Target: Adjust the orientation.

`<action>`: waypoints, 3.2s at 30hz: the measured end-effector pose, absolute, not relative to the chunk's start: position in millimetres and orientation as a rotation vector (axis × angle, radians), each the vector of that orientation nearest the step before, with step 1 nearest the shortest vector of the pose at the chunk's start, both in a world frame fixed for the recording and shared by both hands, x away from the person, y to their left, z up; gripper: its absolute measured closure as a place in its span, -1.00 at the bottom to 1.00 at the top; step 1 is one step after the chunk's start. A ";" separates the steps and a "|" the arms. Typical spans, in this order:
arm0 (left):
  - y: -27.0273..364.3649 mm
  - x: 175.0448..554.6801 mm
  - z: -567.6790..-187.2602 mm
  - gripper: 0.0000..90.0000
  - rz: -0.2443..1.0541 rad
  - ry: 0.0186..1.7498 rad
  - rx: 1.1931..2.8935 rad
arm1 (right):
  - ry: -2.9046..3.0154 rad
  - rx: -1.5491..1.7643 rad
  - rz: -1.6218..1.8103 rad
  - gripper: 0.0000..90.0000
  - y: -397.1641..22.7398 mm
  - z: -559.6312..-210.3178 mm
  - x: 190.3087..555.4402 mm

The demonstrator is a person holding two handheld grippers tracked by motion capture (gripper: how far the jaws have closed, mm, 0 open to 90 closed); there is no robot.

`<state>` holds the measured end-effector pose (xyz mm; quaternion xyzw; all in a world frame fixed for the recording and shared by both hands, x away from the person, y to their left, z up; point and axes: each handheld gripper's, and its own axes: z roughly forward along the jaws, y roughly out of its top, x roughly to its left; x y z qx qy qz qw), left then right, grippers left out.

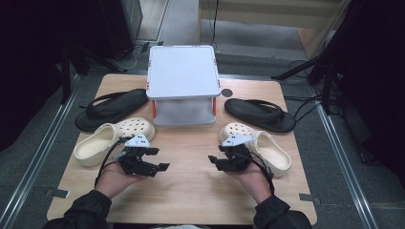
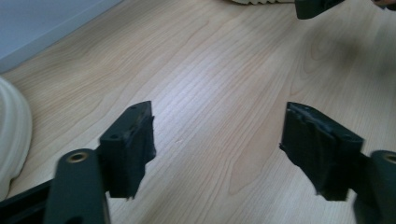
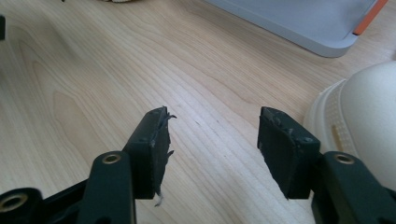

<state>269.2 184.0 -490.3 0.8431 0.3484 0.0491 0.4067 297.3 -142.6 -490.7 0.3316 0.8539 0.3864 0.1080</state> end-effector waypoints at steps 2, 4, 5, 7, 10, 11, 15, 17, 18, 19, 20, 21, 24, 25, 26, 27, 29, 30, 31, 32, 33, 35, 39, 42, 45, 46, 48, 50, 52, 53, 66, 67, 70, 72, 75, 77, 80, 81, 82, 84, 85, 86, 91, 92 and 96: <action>182.8 268.8 -490.2 -0.48 0.137 0.869 2.133 | 2.511 0.989 1.146 -0.07 -142.5 -490.4 297.2; 182.1 268.5 -488.8 -0.30 0.143 0.865 2.138 | 2.512 1.011 1.181 -0.05 -144.7 -490.4 297.5; 182.1 268.5 -488.8 -0.08 0.143 0.865 2.138 | 2.512 1.011 1.181 -0.05 -144.7 -490.4 297.5; 182.2 270.1 -488.8 0.11 0.130 0.886 2.158 | 2.509 0.985 1.199 0.09 -147.9 -489.3 295.1; 178.8 277.5 -487.6 0.23 0.098 0.926 2.197 | 2.493 1.005 1.245 0.16 -152.3 -487.5 291.9; 178.1 279.0 -487.4 0.23 0.096 0.921 2.202 | 2.499 1.015 1.260 0.14 -153.8 -487.3 291.2; 176.0 284.6 -488.0 0.12 0.099 0.918 2.199 | 2.499 1.043 1.276 0.09 -159.3 -487.1 287.2; 176.8 287.5 -488.3 0.01 0.092 0.936 2.202 | 2.498 1.041 1.260 0.07 -160.9 -487.9 285.4; 176.8 287.5 -488.3 0.01 0.092 0.936 2.202 | 2.498 1.041 1.260 0.07 -160.9 -487.9 285.4; 177.4 287.4 -487.7 0.01 0.097 0.931 2.203 | 2.500 1.039 1.257 0.06 -161.4 -488.5 285.2; 178.7 286.0 -485.9 0.01 0.116 0.931 2.196 | 2.504 1.039 1.248 0.06 -161.6 -489.4 284.8; 179.3 285.1 -485.5 0.00 0.121 0.929 2.191 | 2.508 1.037 1.248 0.06 -161.3 -489.7 284.7; 181.7 285.3 -485.5 -0.01 0.123 0.928 2.190 | 2.514 1.025 1.249 0.05 -160.1 -490.3 285.0; 185.1 285.6 -486.0 -0.01 0.124 0.947 2.186 | 2.529 1.016 1.249 0.04 -158.0 -491.0 285.8; 185.1 285.6 -486.0 -0.02 0.124 0.947 2.186 | 2.530 1.010 1.249 0.04 -156.7 -491.2 286.3; 189.2 285.0 -486.9 -0.03 0.114 0.971 2.176 | 2.535 1.007 1.252 0.04 -155.5 -491.2 286.9; 191.1 284.5 -487.2 -0.05 0.109 0.989 2.173 | 2.538 0.999 1.262 0.04 -154.0 -491.4 288.0; 193.4 283.5 -487.6 -0.06 0.111 1.000 2.167 | 2.549 0.983 1.257 0.02 -150.2 -491.7 290.8; 195.8 282.5 -487.4 -0.06 0.114 1.001 2.163 | 2.553 0.984 1.257 0.02 -148.1 -491.9 292.0; 200.0 279.7 -486.7 -0.05 0.122 1.007 2.156 | 2.559 0.978 1.262 0.02 -146.3 -492.2 293.6; 202.2 278.3 -486.5 -0.05 0.125 1.006 2.157 | 2.562 0.971 1.271 0.03 -144.8 -492.6 294.6; 204.2 276.8 -486.4 -0.04 0.131 1.010 2.158 | 2.566 0.970 1.280 0.03 -143.4 -493.0 295.4; 211.5 272.3 -484.9 -0.03 0.139 1.029 2.158 | 2.587 0.936 1.300 0.03 -136.9 -490.8 299.1; 215.7 268.6 -481.7 -0.02 0.164 1.023 2.170 | 2.604 0.931 1.307 0.02 -133.5 -490.9 302.0; 220.5 266.2 -479.0 -0.02 0.174 1.032 2.156 | 2.615 0.924 1.300 0.02 -131.6 -491.6 303.2; 222.1 265.7 -478.3 -0.02 0.177 1.033 2.154 | 2.617 0.922 1.300 0.02 -130.9 -491.6 303.4; 225.2 264.1 -477.1 -0.01 0.184 1.038 2.153 | 2.620 0.916 1.307 0.02 -130.2 -490.8 303.8; 228.7 262.6 -476.4 0.03 0.179 1.048 2.154 | 2.620 0.916 1.308 0.02 -129.4 -490.8 304.4; 233.0 261.2 -475.3 0.05 0.189 1.060 2.148 | 2.624 0.916 1.309 0.02 -128.6 -490.8 305.0; 235.2 260.3 -474.5 0.05 0.200 1.065 2.144 | 2.623 0.911 1.313 0.02 -128.0 -490.7 305.3; 271.7 250.9 -465.1 0.04 0.216 1.150 2.075 | 2.667 0.864 1.293 0.01 -116.9 -490.6 308.0; 274.0 250.0 -464.9 0.04 0.226 1.157 2.067 | 2.674 0.855 1.288 0.01 -115.1 -490.7 308.7; 281.2 246.8 -462.8 0.03 0.241 1.170 2.071 | 2.680 0.845 1.288 0.01 -113.6 -491.0 309.6; 287.5 244.4 -461.1 0.03 0.246 1.178 2.069 | 2.686 0.848 1.284 0.01 -112.2 -491.0 310.3; 300.4 239.6 -458.6 0.03 0.268 1.195 2.055 | 2.692 0.843 1.282 0.01 -110.9 -491.2 311.0; 307.4 238.4 -457.5 0.03 0.274 1.208 2.043 | 2.695 0.836 1.283 0.01 -110.0 -491.3 311.1; 313.5 238.4 -457.3 0.03 0.285 1.218 2.033 | 2.700 0.832 1.282 0.01 -109.0 -491.7 311.1; 316.5 239.0 -457.5 0.03 0.291 1.222 2.034 | 2.700 0.829 1.279 0.01 -108.5 -491.9 311.0; 321.9 240.6 -458.4 0.03 0.301 1.232 2.030 | 2.706 0.823 1.275 0.01 -107.5 -492.0 310.7; 326.0 242.5 -459.8 0.03 0.300 1.246 2.020 | 2.708 0.815 1.272 0.01 -107.0 -492.3 310.4; 327.8 243.7 -460.5 0.03 0.303 1.248 2.023 | 2.708 0.816 1.272 0.01 -107.0 -492.2 309.9; 328.6 245.1 -461.4 0.03 0.307 1.250 2.026 | 2.707 0.817 1.269 0.01 -107.2 -491.9 309.4; 327.5 257.3 -465.8 0.00 0.311 1.238 2.030 | 2.710 0.819 1.238 0.00 -110.8 -492.0 305.2; 326.8 260.5 -467.0 -0.01 0.307 1.239 2.034 | 2.709 0.822 1.232 0.00 -111.9 -491.9 303.7; 324.0 269.9 -470.7 0.00 0.295 1.235 2.056 | 2.697 0.856 1.280 0.00 -116.9 -493.0 297.2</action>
